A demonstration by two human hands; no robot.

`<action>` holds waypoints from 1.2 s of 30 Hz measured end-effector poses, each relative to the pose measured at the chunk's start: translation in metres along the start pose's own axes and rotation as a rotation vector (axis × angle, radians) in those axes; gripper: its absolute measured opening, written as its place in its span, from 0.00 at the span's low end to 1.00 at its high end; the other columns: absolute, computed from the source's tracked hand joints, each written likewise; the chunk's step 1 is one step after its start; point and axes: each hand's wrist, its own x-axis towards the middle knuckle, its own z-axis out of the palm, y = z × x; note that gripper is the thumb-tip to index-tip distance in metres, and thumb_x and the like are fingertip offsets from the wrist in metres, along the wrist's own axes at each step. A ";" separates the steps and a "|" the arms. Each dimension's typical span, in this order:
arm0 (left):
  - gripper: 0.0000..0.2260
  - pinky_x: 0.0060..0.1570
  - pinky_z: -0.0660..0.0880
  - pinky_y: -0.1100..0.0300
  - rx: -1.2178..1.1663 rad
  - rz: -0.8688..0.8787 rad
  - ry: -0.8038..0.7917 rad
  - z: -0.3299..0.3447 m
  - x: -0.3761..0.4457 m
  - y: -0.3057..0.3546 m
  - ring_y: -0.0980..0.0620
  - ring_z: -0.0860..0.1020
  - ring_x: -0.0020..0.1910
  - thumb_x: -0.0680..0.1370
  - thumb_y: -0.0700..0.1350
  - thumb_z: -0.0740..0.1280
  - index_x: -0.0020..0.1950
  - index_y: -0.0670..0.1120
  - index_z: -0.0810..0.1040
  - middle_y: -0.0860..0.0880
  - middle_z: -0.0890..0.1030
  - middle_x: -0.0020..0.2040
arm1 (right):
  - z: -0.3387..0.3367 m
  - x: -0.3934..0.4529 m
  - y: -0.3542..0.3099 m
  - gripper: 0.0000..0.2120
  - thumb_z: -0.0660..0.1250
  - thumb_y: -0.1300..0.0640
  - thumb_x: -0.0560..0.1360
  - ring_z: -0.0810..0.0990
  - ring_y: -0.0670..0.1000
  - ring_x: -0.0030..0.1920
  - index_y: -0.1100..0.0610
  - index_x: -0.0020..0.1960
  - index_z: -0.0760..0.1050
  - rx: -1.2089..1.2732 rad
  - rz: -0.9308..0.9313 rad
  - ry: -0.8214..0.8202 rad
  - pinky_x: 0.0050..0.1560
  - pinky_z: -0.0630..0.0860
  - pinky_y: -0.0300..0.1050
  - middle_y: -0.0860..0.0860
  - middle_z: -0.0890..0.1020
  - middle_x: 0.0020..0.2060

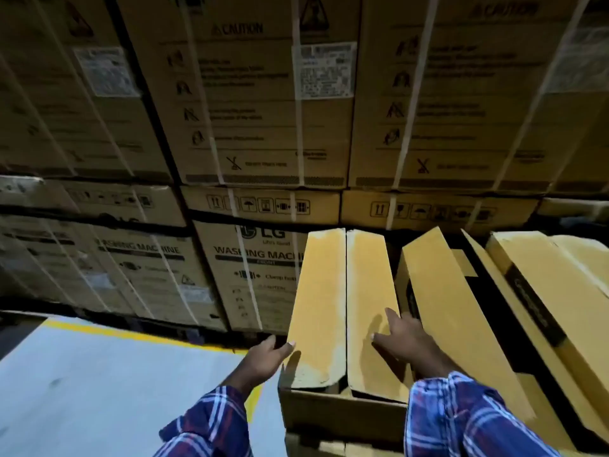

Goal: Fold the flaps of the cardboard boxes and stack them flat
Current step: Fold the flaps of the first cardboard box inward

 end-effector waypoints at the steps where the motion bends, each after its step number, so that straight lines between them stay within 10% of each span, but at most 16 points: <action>1: 0.47 0.68 0.68 0.56 -0.047 -0.033 -0.005 0.008 -0.002 0.001 0.47 0.68 0.76 0.72 0.76 0.64 0.81 0.46 0.65 0.50 0.69 0.78 | 0.003 -0.003 0.006 0.42 0.64 0.33 0.76 0.64 0.61 0.74 0.51 0.81 0.53 0.027 0.023 0.004 0.67 0.72 0.57 0.59 0.64 0.75; 4: 0.47 0.65 0.73 0.53 -0.137 -0.128 -0.041 0.023 -0.015 0.001 0.51 0.76 0.66 0.67 0.79 0.65 0.75 0.48 0.72 0.50 0.76 0.72 | 0.015 -0.012 0.022 0.43 0.64 0.32 0.75 0.71 0.60 0.70 0.54 0.80 0.54 0.154 0.106 -0.039 0.63 0.74 0.55 0.59 0.69 0.74; 7: 0.26 0.45 0.73 0.59 -0.264 -0.202 -0.027 0.035 -0.029 0.011 0.54 0.78 0.47 0.80 0.66 0.65 0.64 0.45 0.78 0.50 0.81 0.57 | 0.028 -0.022 0.026 0.46 0.64 0.33 0.77 0.69 0.61 0.72 0.59 0.82 0.52 0.405 0.173 -0.086 0.64 0.72 0.50 0.60 0.66 0.76; 12: 0.09 0.36 0.73 0.70 -0.472 -0.183 -0.013 0.053 -0.051 0.027 0.64 0.79 0.46 0.83 0.54 0.66 0.59 0.51 0.77 0.58 0.82 0.52 | 0.050 -0.038 0.034 0.47 0.71 0.34 0.74 0.69 0.58 0.72 0.62 0.80 0.59 0.879 0.297 -0.079 0.72 0.67 0.53 0.58 0.67 0.77; 24: 0.16 0.47 0.79 0.39 -0.611 -0.145 0.123 0.045 -0.059 0.030 0.56 0.82 0.58 0.76 0.57 0.74 0.63 0.56 0.81 0.57 0.87 0.54 | 0.055 -0.054 0.020 0.38 0.80 0.40 0.67 0.76 0.51 0.65 0.45 0.73 0.69 1.140 0.164 -0.011 0.68 0.71 0.52 0.45 0.79 0.64; 36: 0.17 0.45 0.81 0.34 -0.724 -0.072 0.362 -0.051 -0.159 -0.043 0.53 0.84 0.56 0.76 0.57 0.75 0.62 0.54 0.82 0.54 0.87 0.53 | 0.065 -0.110 -0.115 0.37 0.79 0.43 0.70 0.80 0.49 0.59 0.46 0.74 0.68 1.132 -0.091 -0.065 0.56 0.76 0.47 0.45 0.82 0.58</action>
